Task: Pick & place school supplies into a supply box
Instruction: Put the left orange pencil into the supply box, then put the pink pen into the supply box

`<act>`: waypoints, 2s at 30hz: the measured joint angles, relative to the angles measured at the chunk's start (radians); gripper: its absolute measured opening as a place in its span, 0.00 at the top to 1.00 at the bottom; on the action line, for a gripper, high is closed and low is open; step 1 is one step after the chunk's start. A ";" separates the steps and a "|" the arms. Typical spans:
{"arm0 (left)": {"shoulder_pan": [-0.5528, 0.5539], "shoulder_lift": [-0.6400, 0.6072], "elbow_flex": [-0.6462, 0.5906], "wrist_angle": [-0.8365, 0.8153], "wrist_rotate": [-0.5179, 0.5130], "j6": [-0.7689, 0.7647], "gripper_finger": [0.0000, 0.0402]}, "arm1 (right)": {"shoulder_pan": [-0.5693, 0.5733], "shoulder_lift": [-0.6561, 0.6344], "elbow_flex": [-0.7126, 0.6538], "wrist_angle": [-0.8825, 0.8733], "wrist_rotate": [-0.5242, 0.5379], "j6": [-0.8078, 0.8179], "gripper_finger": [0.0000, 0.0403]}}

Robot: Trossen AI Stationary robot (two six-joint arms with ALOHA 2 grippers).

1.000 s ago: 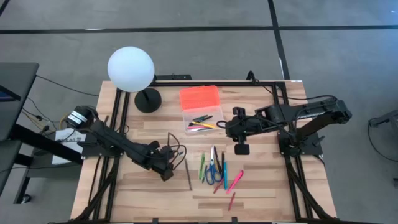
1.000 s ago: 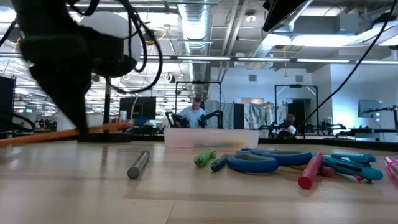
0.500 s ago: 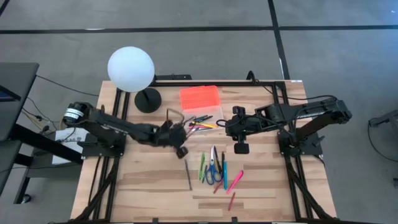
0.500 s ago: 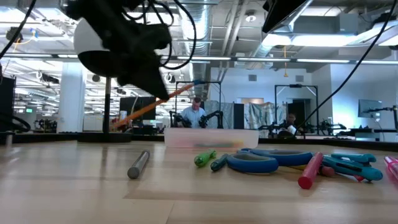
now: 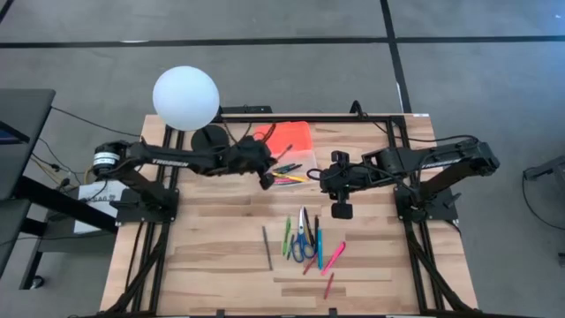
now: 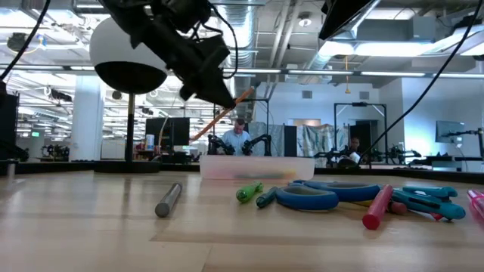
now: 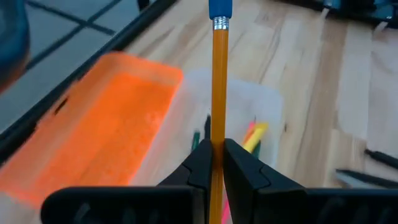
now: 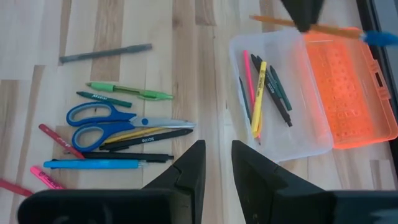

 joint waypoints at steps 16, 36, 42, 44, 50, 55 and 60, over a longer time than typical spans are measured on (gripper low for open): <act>0.026 0.335 0.360 -0.282 0.061 0.124 0.95 | -0.012 0.000 0.000 -0.007 0.000 0.036 0.82; 0.026 0.377 0.485 -0.466 0.098 0.150 0.68 | -0.004 0.000 0.000 -0.100 -0.007 0.072 0.82; 0.017 0.283 0.555 -0.562 0.230 0.145 0.68 | 0.024 -0.020 -0.150 -0.073 -0.119 -0.021 0.82; 0.011 0.247 0.570 -0.617 0.271 0.132 0.68 | 0.029 -0.035 -0.247 -0.021 -0.193 -0.050 0.82; -0.025 0.144 0.577 -0.759 0.221 0.069 0.69 | 0.083 -0.055 -0.482 0.281 -0.461 -0.004 0.82; -0.077 0.100 0.576 -0.833 0.120 0.006 0.69 | 0.206 -0.049 -0.524 0.447 -0.397 -0.028 0.82; -0.131 0.090 0.576 -0.868 0.051 -0.061 0.69 | 0.265 -0.049 -0.567 0.548 -0.371 -0.053 0.82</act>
